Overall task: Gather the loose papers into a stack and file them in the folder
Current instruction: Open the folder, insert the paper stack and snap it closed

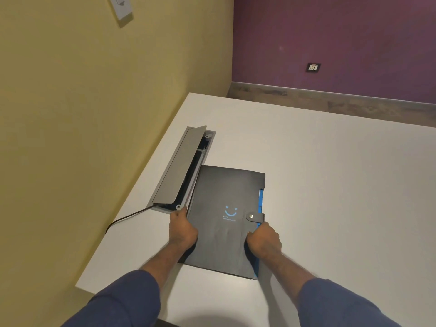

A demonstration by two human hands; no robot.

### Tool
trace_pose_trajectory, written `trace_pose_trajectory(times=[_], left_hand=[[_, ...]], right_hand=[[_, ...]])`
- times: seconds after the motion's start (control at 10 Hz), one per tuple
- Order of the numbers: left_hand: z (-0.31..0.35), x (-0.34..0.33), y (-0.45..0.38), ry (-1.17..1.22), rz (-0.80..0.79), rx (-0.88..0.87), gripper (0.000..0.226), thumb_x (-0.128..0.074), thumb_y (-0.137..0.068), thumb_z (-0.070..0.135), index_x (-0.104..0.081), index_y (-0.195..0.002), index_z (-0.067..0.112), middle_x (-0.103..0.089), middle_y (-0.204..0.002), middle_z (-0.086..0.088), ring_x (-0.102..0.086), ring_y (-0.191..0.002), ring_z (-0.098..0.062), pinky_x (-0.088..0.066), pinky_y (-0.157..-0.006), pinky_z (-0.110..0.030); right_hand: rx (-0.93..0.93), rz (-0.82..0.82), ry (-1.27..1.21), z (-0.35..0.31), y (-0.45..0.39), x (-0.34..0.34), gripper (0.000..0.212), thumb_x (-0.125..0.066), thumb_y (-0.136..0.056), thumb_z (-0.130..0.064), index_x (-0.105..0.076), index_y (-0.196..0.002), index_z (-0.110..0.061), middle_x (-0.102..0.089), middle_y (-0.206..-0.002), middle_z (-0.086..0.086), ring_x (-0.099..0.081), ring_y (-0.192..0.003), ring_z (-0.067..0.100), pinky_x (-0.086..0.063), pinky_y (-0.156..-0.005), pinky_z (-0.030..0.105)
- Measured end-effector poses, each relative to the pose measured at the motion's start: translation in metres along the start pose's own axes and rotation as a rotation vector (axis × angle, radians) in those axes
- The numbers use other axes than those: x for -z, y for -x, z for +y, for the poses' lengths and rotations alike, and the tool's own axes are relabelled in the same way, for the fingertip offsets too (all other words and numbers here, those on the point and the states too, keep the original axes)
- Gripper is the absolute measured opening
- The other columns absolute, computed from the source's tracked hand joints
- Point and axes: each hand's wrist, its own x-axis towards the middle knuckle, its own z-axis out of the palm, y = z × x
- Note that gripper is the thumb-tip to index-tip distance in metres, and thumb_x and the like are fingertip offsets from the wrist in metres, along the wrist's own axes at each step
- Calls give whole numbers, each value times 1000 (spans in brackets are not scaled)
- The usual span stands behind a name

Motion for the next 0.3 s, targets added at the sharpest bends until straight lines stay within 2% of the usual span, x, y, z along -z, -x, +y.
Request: trace_pose_trajectory(times=[0.1, 0.2, 0.3], left_hand=[[2, 0, 1, -26, -8, 14, 77, -68, -81, -9, -36, -149, 7, -42, -142, -19, -49, -128, -37, -45, -107, -40], [5, 2, 2, -77, -2, 9, 71, -71, -80, -4, -43, -144, 7, -46, -139, -16, -53, -124, -37, -49, -102, -40], [24, 4, 17, -144, 66, -163, 47, -72, -78, 7, -57, -122, 11, -53, -122, -10, -59, -108, -30, -53, -89, -36]], right_hand=[[12, -19, 9, 4, 3, 9, 31, -52, -85, -25, -50, -112, -10, -60, -118, 9, -55, -112, 32, -48, -88, 36], [53, -1, 6, 11, 6, 21, 27, -52, -85, -28, -49, -106, -9, -61, -112, 9, -57, -106, 31, -50, -85, 36], [128, 92, 31, 22, 10, 39, 25, -51, -86, -28, -49, -102, -9, -61, -109, 8, -58, -103, 29, -49, -83, 36]])
